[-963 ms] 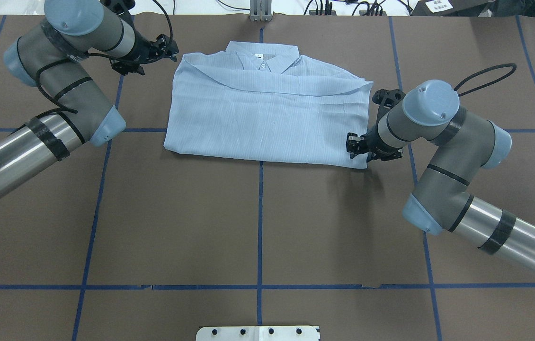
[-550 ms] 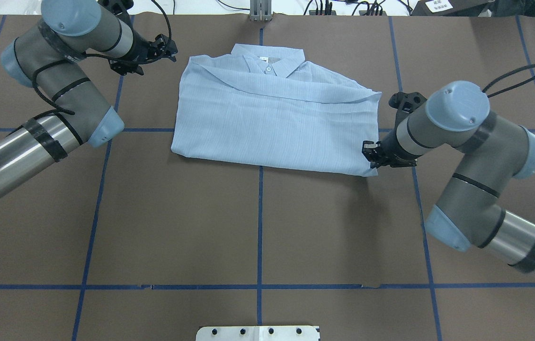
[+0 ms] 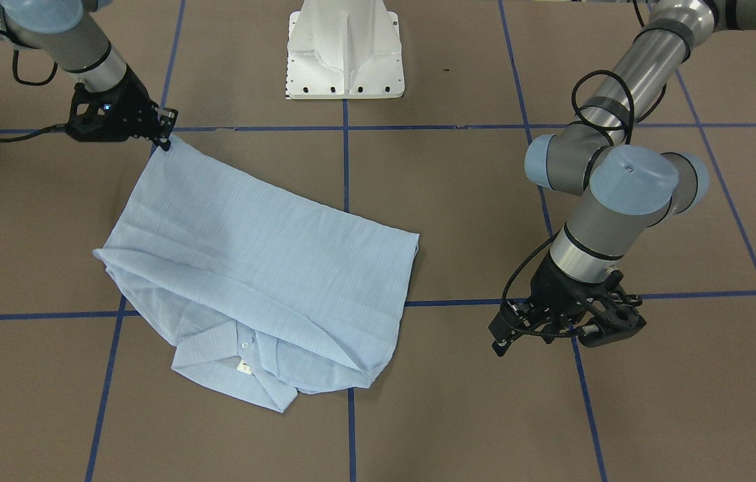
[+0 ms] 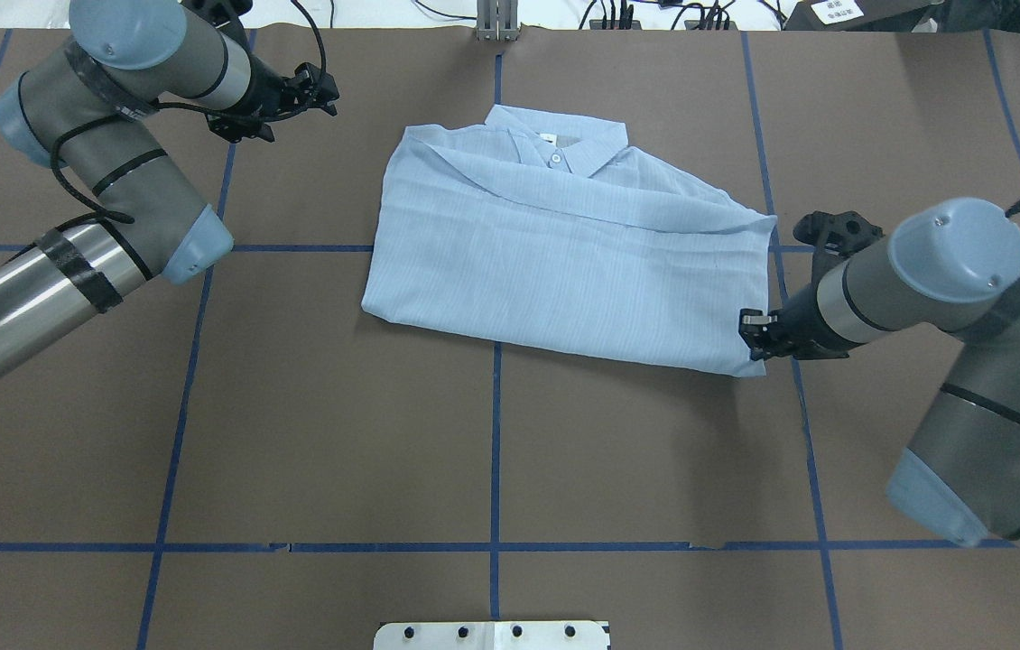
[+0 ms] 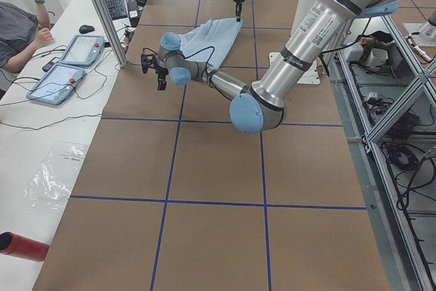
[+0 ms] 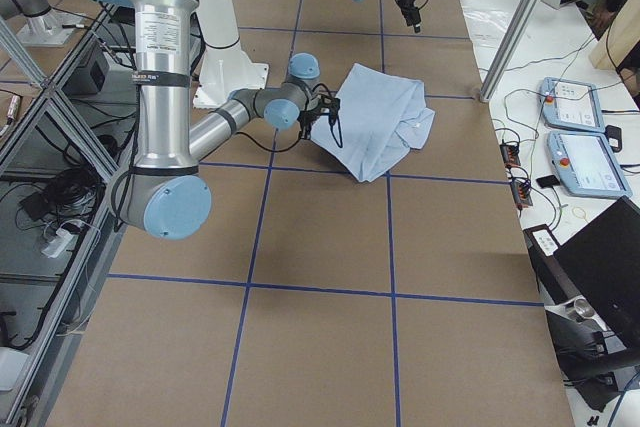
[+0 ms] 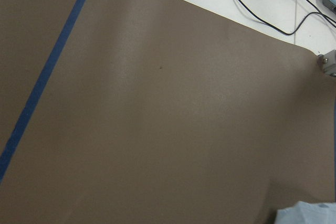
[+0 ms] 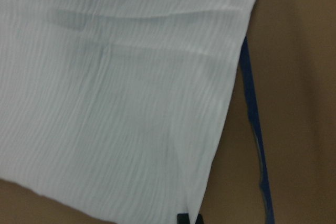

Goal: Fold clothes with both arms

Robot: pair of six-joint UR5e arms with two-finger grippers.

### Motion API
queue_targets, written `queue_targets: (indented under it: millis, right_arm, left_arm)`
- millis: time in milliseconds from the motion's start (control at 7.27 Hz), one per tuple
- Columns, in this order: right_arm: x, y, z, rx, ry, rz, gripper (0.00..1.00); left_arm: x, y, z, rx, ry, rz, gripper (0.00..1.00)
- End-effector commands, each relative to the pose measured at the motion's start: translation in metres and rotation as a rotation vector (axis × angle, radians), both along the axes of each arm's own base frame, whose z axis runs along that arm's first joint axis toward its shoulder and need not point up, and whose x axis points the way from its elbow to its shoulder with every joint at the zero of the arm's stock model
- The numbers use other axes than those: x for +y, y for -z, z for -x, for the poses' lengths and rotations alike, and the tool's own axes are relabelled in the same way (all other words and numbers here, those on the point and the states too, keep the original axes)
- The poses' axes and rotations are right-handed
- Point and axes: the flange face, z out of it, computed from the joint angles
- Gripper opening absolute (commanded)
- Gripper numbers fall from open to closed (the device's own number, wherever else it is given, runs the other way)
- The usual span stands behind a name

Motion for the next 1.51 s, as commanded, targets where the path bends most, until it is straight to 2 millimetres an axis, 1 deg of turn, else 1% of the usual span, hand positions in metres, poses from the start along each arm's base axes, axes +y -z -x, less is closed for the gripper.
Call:
queue_targets:
  millis: [0,138,275,413,550,688,826,963,1101,1238,1376]
  right_arm:
    - [0.119,0.034,0.030,-0.038,0.208,0.094,0.00]
    - [0.166,0.039,0.047,-0.030,0.282,0.115,0.00]
    - [0.195,0.046,0.055,-0.025,0.282,0.131,0.00]
    - [0.201,0.045,0.057,-0.017,0.275,0.148,0.69]
    - [0.187,0.043,0.055,-0.015,0.238,0.147,1.00]
    - [0.163,0.046,0.052,-0.027,0.181,0.146,1.00]
    - [0.116,0.070,0.048,-0.094,0.072,0.131,1.00]
    - [0.075,0.079,0.034,-0.122,-0.022,0.110,1.00]
    - [0.037,0.080,0.034,-0.132,-0.101,0.093,1.00]
    - [0.008,0.090,0.029,-0.153,-0.156,0.070,1.00]
    - [-0.011,0.098,0.018,-0.171,-0.198,0.064,1.00]
  left_arm:
    - [0.005,-0.007,-0.002,-0.003,-0.008,0.005,0.99]
    - [0.006,-0.004,-0.002,0.000,-0.008,0.001,0.99]
    - [0.007,-0.003,-0.003,0.002,-0.010,-0.001,0.99]
    - [0.009,-0.003,-0.006,0.003,-0.016,-0.002,0.99]
    - [0.014,0.000,-0.012,0.010,-0.026,-0.010,0.99]
    - [0.033,0.017,-0.029,0.030,-0.062,-0.034,0.99]
    - [0.054,0.036,-0.043,0.063,-0.114,-0.048,0.99]
    - [0.075,0.055,-0.054,0.099,-0.147,-0.040,0.99]
    - [0.112,0.084,-0.075,0.167,-0.157,0.006,0.99]
    - [0.147,0.101,-0.093,0.218,-0.170,0.075,0.99]
    - [0.181,0.111,-0.115,0.231,-0.204,0.115,0.98]
